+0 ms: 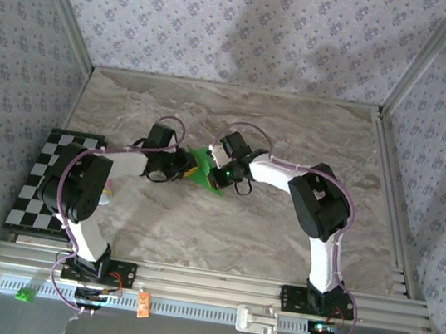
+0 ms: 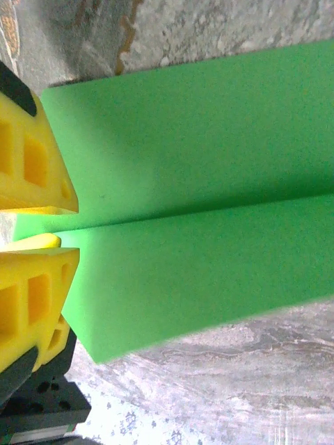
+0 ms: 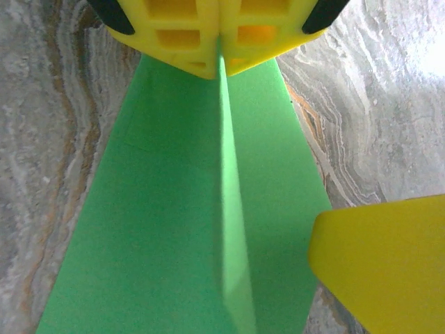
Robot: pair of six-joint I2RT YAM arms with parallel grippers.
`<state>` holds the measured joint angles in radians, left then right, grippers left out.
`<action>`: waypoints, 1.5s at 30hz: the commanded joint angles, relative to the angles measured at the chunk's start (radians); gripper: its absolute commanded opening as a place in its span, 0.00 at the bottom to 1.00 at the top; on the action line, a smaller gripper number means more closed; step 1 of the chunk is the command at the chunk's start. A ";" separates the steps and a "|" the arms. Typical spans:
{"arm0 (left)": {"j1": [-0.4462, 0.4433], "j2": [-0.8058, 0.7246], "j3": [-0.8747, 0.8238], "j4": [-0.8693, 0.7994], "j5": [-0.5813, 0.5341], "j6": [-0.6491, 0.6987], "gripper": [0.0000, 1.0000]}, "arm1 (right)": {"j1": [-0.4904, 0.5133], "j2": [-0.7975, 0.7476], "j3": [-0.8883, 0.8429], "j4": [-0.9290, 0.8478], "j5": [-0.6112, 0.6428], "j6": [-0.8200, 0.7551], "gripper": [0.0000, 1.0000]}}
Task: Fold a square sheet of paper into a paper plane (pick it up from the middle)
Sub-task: Fourth fold the wing at the center of the table.
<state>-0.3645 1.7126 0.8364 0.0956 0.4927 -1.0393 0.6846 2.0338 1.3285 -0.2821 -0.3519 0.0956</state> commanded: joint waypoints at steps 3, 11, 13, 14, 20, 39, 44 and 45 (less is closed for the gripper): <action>-0.002 -0.010 -0.028 0.115 0.047 -0.013 0.17 | -0.018 0.038 0.053 -0.071 -0.078 0.027 0.02; -0.017 0.031 -0.022 0.198 0.107 -0.021 0.14 | -0.033 0.071 0.095 -0.113 -0.134 0.032 0.02; -0.019 0.041 -0.014 0.205 0.117 -0.021 0.14 | -0.037 0.078 0.106 -0.125 -0.141 0.033 0.02; -0.020 0.048 -0.009 0.206 0.124 -0.018 0.13 | -0.038 0.080 0.110 -0.129 -0.144 0.033 0.02; -0.025 0.085 0.015 0.228 0.135 -0.029 0.12 | -0.043 0.087 0.117 -0.139 -0.157 0.035 0.03; -0.021 0.140 0.048 0.184 0.084 -0.042 0.08 | -0.059 0.043 0.092 -0.130 -0.165 0.046 0.21; -0.017 0.151 0.056 0.176 0.084 -0.048 0.08 | -0.059 0.027 0.075 -0.118 -0.143 0.047 0.23; -0.018 0.152 0.058 0.174 0.084 -0.050 0.08 | -0.059 0.024 0.071 -0.118 -0.137 0.044 0.23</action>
<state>-0.3824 1.8511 0.8719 0.2867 0.5858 -1.0805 0.6323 2.0972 1.4178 -0.3920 -0.5041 0.1352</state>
